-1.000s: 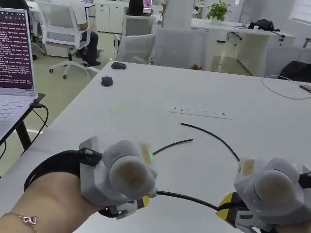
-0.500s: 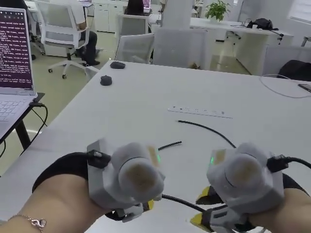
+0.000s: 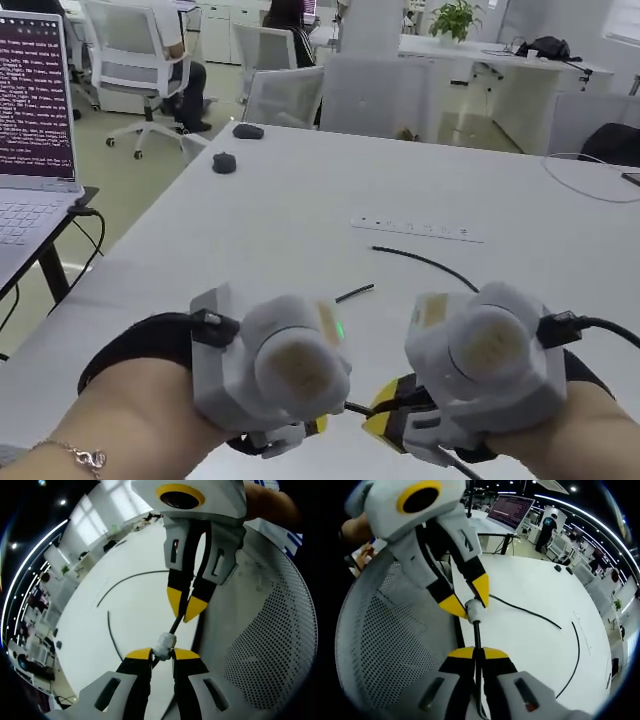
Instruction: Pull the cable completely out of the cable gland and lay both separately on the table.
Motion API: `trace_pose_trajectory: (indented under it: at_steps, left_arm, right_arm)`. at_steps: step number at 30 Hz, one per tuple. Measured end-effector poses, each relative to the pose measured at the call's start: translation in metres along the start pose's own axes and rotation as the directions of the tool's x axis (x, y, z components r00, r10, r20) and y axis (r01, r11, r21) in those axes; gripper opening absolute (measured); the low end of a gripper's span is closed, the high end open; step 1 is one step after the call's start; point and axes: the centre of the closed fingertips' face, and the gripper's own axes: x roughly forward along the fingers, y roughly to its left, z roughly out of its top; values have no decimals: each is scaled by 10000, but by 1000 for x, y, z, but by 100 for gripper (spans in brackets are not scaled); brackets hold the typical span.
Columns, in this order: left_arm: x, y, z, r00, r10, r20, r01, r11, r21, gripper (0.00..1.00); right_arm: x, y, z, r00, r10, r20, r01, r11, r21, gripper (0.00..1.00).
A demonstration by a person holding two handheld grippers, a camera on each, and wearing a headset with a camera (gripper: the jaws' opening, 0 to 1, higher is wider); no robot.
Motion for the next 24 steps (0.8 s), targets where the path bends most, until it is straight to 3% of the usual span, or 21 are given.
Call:
trace_pose_trajectory:
  at_steps: [3,6,9,13,15,17,19,20,22,24]
  left_arm:
    - [-1,1,-1,10000,32,2,-32,9999,-105,16]
    - [-1,3,-4,9999,56,-87,-57,9999,-120,16]
    - [-1,4,-5,9999,83,-125,-85,9998,-161,16]
    - [-1,5,-5,9999,82,-131,-85,9997,-222,16]
    - [-1,5,-5,9999,74,-137,-77,9997,-229,16]
    - [-1,2,-3,10000,8,-64,-10,9997,-251,16]
    - [1,0,-3,9999,-29,-120,26,9998,-216,16]
    - [1,0,-3,9999,-28,-151,25,9998,-182,16]
    - [1,0,-2,9999,-49,-158,46,9998,-186,16]
    - [2,-1,-1,9998,-82,-158,80,9999,-145,16]
  right_arm:
    - [-3,-5,-13,9998,-135,-149,138,9997,216,3]
    - [-6,-12,-37,9952,-432,-874,448,9989,156,3]
    - [-9,-21,-64,9835,-712,-1661,743,9972,127,3]
    - [-15,-39,-103,9589,-1101,-2614,1327,9887,704,4]
    - [-17,-40,-112,9513,-1039,-2902,1349,9869,887,6]
    - [-20,-35,-119,9400,-791,-3319,1202,9871,1053,15]
    - [-19,-27,-107,9534,-490,-2978,879,9890,1187,13]
    - [-17,-21,-94,9688,-222,-2470,609,9868,1501,11]
    - [-13,-14,-71,9846,-40,-1747,295,9891,1440,17]
    - [-10,-5,-50,9938,311,-1068,-154,9894,1442,24]
